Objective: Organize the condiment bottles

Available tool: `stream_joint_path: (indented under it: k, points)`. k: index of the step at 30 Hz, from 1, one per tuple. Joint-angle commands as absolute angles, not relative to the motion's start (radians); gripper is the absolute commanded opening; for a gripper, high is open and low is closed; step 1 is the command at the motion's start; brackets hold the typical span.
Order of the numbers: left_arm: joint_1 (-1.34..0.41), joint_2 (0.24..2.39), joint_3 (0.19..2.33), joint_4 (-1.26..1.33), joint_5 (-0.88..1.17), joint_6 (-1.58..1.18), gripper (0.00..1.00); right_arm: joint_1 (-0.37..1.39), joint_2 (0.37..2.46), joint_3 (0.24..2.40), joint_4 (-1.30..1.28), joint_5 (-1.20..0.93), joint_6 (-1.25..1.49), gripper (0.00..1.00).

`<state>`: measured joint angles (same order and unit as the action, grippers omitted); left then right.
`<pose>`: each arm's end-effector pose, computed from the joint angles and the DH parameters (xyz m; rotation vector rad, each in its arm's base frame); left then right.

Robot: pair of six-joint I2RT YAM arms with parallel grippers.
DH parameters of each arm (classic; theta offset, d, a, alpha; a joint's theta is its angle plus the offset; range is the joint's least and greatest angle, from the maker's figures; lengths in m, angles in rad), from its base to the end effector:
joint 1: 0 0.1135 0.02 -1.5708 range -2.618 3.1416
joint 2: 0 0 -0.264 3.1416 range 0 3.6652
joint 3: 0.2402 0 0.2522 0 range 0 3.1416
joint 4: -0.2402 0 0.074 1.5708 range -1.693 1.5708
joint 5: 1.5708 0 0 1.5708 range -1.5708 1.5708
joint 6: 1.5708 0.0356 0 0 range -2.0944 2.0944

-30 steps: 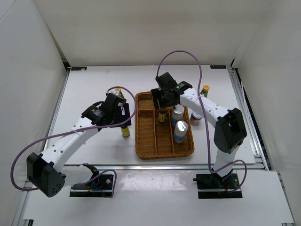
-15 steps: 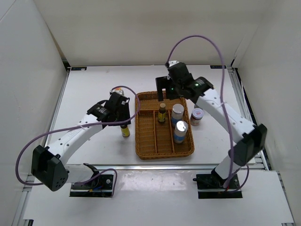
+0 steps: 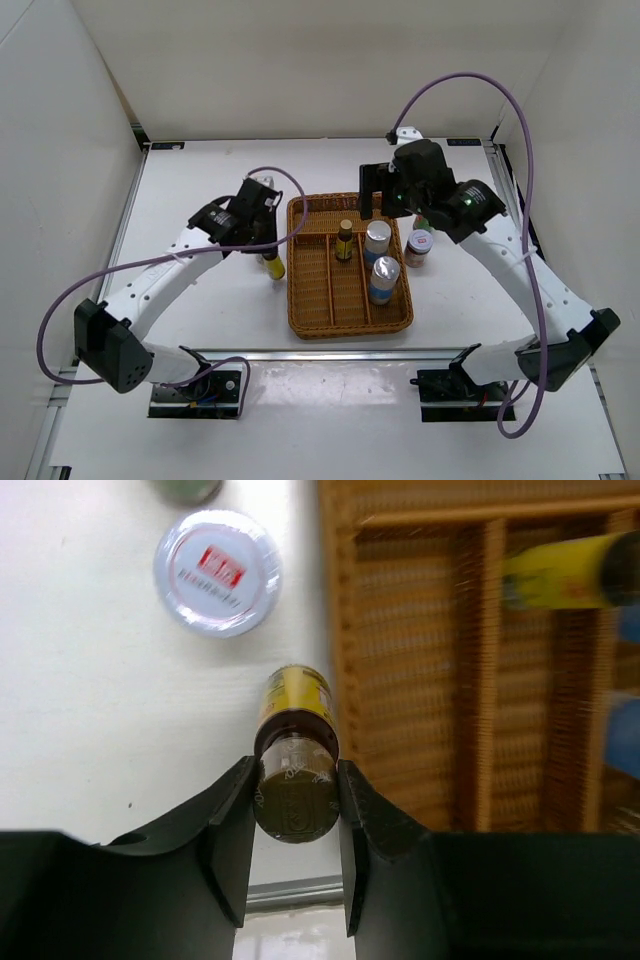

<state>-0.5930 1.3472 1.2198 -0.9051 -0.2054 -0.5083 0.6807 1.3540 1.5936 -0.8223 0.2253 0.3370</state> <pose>0.2262 -0.1437 0.3059 0.0359 2.5756 -0.1455 0.2208 0.1686 0.4279 -0.2390 2.1444 0.3523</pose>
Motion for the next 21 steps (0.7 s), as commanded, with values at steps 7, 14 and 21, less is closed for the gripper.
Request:
stream_joint_path:
  k: [7,14,21]
  points:
    - [-0.672,1.339,1.557,-0.954,-0.056,-0.494,0.11,0.637,1.255,1.551,-0.864,0.328,0.333,0.99]
    - [-0.868,1.514,1.663,-0.925,-0.014,-0.494,0.11,0.537,1.227,1.532,-0.893,0.328,0.333,0.99]
    - [-0.933,1.584,1.643,-0.871,-0.014,-0.494,0.11,0.404,1.177,1.519,-0.913,0.305,0.313,0.99]
